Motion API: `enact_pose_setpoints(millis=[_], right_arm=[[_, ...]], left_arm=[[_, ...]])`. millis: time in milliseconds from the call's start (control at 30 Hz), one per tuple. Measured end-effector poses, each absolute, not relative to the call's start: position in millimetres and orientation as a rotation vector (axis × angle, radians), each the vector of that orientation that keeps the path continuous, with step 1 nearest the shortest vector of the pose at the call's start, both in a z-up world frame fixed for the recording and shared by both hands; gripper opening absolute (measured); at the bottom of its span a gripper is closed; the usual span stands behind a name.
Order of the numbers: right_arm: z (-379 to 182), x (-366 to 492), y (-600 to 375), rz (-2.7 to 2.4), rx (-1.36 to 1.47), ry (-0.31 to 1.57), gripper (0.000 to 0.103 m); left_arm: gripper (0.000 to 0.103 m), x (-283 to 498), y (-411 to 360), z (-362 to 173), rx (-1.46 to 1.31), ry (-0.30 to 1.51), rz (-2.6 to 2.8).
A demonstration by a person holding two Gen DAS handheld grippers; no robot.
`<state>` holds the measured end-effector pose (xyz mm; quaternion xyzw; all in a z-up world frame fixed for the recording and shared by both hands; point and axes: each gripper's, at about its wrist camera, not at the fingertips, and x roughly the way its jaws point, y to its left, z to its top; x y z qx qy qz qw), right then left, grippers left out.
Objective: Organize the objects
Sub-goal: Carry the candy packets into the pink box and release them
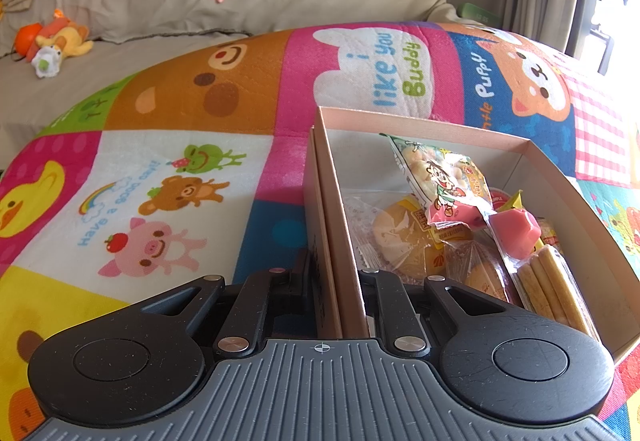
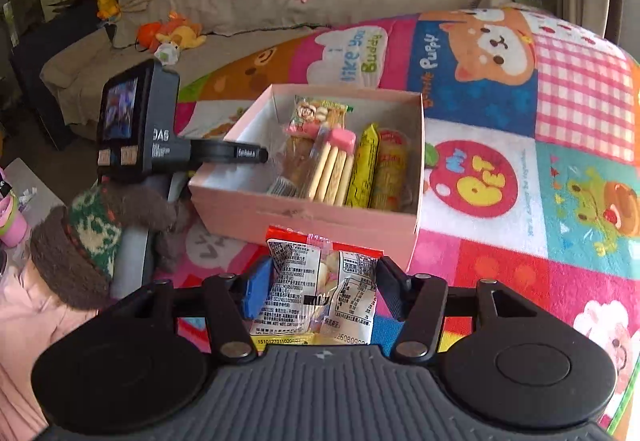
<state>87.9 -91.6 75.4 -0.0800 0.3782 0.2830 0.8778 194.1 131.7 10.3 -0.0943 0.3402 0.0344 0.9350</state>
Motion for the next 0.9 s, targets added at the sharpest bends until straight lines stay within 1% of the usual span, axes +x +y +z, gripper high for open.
enact_pose_setpoints(millis=[200, 367, 500, 533, 567, 633, 733, 900], right_arm=[[95.0, 152.9, -62.5, 0.509, -0.159, 0.704, 0.057], [83.0, 212.0, -37.5, 0.437, -0.143, 0.679, 0.057], [67.5, 252.4, -29.2, 0.402, -0.095, 0.700, 0.057], [64.2, 259.3, -28.4, 0.400, -0.087, 0.710, 0.058], [59.3, 267.9, -28.1, 0.396, -0.079, 0.727, 0.063], [52.0, 276.5, -30.2, 0.380, -0.065, 0.744, 0.071], [46.6, 271.9, -42.9, 0.386, -0.054, 0.743, 0.072], [46.0, 241.3, -71.8, 0.415, -0.083, 0.734, 0.073]], left_arm=[[0.015, 192.9, 133.5, 10.1, -0.202, 0.697, 0.067], [0.015, 192.5, 134.0, 10.1, -0.201, 0.696, 0.067], [0.015, 192.7, 133.7, 10.2, -0.201, 0.697, 0.066], [0.015, 192.6, 133.7, 10.2, -0.201, 0.696, 0.066], [0.015, 192.7, 133.6, 10.2, -0.201, 0.696, 0.067], [0.015, 192.6, 133.5, 10.2, -0.199, 0.696, 0.068], [0.015, 192.1, 132.8, 10.6, -0.188, 0.695, 0.073], [0.015, 192.3, 132.8, 11.0, -0.189, 0.693, 0.076]])
